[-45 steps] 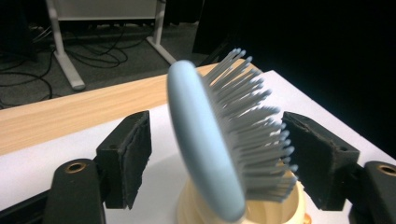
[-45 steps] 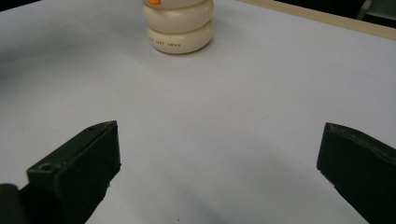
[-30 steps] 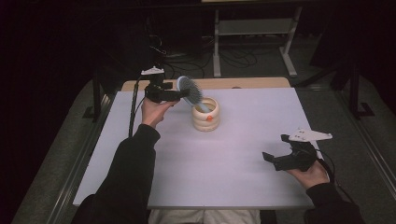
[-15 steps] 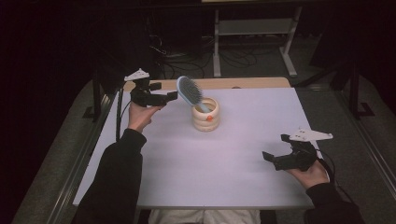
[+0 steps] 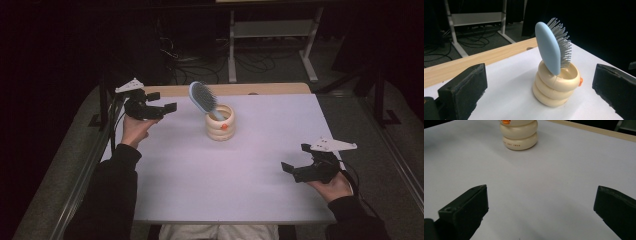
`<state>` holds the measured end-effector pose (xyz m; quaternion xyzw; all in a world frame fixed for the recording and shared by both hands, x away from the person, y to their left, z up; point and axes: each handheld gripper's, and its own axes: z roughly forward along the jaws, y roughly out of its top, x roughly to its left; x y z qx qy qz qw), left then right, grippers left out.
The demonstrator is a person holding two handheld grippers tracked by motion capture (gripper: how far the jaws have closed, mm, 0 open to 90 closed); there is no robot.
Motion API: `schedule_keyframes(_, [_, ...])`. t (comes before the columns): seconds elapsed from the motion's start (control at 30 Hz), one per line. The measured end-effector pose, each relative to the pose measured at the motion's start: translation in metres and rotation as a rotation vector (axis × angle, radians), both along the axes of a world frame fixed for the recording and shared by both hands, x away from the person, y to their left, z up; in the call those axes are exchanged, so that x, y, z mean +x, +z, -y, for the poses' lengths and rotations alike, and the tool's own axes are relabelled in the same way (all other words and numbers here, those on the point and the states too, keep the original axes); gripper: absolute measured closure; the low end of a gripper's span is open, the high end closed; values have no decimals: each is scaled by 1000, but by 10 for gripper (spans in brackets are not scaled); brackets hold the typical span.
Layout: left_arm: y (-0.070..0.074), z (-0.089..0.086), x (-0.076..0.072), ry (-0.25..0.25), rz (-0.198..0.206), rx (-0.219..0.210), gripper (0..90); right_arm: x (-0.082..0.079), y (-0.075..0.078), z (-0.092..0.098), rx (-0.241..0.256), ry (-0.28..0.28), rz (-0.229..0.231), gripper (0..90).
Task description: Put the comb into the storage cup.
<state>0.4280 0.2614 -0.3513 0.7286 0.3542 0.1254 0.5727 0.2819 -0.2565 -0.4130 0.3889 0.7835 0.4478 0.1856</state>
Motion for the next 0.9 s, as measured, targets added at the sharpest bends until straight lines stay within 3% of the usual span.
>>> schedule_keyframes(0.37, [-7, -13, -10, 0, 5, 1, 0, 0, -1, -1, -7, 1, -4, 0])
schedule_keyframes(0.9, [-25, -47, -32, 45, 8, -44, 0, 4, -4, -5, -30, 5, -20, 0])
